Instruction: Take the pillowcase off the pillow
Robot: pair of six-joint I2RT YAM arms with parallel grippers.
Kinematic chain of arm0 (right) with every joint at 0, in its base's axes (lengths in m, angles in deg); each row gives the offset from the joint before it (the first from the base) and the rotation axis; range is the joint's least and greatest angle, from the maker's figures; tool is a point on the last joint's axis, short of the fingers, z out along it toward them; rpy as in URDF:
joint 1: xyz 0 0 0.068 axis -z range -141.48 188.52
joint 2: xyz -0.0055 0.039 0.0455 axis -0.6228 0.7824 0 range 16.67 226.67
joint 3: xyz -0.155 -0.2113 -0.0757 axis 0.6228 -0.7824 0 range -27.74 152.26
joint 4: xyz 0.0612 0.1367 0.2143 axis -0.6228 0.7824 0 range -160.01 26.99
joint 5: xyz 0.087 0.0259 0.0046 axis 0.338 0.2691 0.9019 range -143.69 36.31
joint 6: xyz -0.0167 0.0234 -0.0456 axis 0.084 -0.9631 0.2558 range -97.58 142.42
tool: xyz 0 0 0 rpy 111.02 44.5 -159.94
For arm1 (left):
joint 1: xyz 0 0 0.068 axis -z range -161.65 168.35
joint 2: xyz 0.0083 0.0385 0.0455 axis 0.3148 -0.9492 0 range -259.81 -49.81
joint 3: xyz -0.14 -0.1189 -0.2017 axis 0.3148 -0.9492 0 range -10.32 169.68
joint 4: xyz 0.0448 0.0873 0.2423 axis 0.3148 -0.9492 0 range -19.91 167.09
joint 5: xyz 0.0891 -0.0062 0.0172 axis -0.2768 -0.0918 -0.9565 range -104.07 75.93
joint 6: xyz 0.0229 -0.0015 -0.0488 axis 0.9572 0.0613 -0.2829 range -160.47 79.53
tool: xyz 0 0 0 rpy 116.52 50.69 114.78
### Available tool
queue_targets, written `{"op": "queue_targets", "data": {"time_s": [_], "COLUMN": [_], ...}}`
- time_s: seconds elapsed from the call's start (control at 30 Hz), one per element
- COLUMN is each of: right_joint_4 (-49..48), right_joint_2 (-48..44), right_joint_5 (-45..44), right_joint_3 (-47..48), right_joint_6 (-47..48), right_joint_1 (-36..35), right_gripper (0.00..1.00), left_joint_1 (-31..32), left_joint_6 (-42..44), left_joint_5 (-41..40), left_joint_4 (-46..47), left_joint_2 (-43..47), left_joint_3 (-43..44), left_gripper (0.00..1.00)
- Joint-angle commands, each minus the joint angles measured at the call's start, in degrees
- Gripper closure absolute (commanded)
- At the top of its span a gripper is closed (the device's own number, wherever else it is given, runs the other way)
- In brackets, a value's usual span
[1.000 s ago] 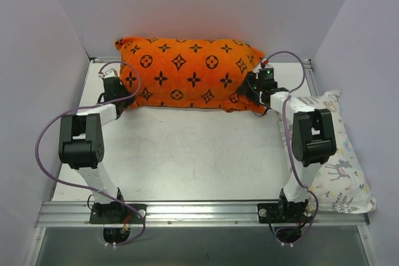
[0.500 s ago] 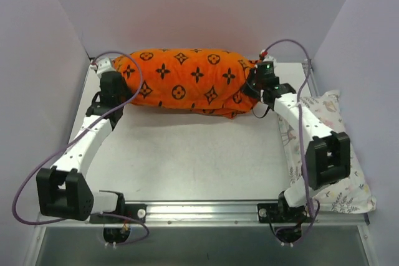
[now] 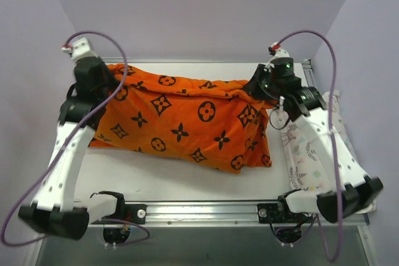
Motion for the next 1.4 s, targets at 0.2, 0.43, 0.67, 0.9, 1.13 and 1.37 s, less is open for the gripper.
{"op": "queue_targets", "data": {"time_s": [0.2,0.43,0.67,0.9,1.13,1.37], "right_joint_4": [-1.81,-1.63,-1.28,-1.54,-10.14,-19.46], "right_joint_2": [31.68,29.33,20.71,13.69,-3.45,-12.7], "right_joint_5": [7.31,5.57,-0.6,-2.45,2.46,0.63], "right_joint_3": [6.54,8.92,10.06,9.02,-16.96,-37.29], "right_joint_6": [-1.63,-1.1,-4.09,-6.81,-9.97,-11.74], "right_joint_1": [4.77,5.3,10.57,13.3,12.43,-0.05], "right_gripper": [0.5,0.17,0.04,0.02,0.02,0.02], "left_joint_1": [-1.65,0.54,15.09,37.53,51.61,53.02], "left_joint_6": [-2.9,1.84,7.21,4.93,6.86,4.49], "left_joint_5": [11.9,15.33,8.58,-2.06,-12.16,-15.25], "left_joint_4": [1.03,2.26,1.64,8.39,11.14,11.75], "left_joint_2": [-35.38,-29.87,-15.73,-12.89,-27.82,-33.2], "left_joint_3": [4.73,9.03,9.94,0.88,6.49,5.28], "left_gripper": [1.0,0.25,0.09,0.08,0.08,0.09]}}
